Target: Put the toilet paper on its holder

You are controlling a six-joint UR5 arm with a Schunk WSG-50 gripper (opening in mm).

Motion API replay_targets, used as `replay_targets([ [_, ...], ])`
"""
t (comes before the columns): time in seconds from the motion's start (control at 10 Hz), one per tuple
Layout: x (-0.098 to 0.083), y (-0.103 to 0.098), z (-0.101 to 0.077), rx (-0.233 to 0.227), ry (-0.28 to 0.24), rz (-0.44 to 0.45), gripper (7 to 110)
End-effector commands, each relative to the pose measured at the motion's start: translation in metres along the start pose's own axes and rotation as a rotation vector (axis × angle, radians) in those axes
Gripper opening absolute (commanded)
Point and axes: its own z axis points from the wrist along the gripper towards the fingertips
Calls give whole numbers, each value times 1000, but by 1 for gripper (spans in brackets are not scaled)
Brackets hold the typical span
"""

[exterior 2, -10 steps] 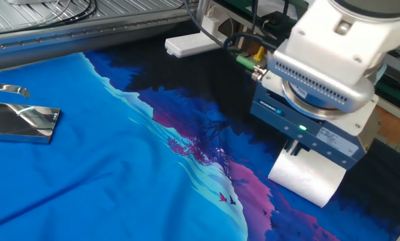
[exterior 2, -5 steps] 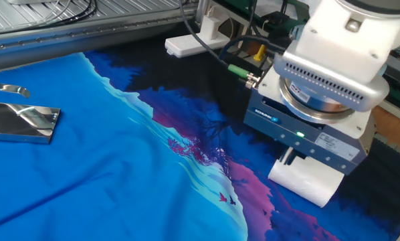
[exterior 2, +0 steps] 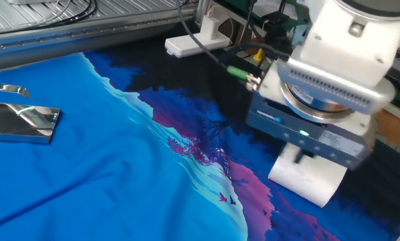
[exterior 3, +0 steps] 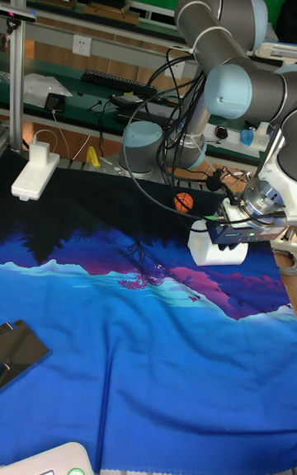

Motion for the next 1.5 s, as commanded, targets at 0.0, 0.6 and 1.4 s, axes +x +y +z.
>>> replay_targets([
  [0.0,-20,44,12,-37,11,44,22],
  [0.6,17,63,5,-26,196,52,66],
  [1.4,23,20,43,-31,179,31,110],
])
